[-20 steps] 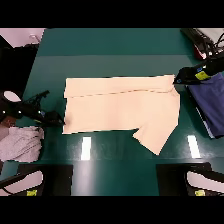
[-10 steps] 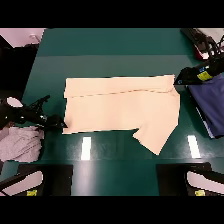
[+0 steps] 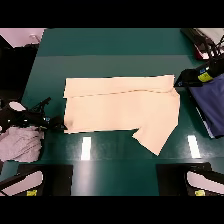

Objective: Fold the shirts.

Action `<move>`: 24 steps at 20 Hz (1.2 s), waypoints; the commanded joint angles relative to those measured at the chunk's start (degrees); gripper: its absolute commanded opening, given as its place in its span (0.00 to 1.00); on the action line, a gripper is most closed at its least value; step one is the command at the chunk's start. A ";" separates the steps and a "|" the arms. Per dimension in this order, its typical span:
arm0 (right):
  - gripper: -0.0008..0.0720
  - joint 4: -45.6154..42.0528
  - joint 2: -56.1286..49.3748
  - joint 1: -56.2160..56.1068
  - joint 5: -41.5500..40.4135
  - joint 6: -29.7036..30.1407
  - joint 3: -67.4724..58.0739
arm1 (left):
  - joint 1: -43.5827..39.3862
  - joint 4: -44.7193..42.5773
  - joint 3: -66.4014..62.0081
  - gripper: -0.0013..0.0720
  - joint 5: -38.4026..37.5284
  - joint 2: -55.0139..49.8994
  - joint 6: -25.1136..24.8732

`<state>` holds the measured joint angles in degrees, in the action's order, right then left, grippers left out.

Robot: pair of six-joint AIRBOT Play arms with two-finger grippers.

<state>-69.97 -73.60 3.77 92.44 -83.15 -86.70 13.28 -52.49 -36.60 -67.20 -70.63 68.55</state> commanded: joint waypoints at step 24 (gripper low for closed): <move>0.42 10.27 11.45 11.06 -25.40 3.17 54.77 | 0.04 -1.70 -12.46 0.06 -7.32 0.11 -1.05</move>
<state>-59.72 -59.64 18.37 70.13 -79.31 -29.89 13.26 -53.93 -48.99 -74.59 -70.57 67.44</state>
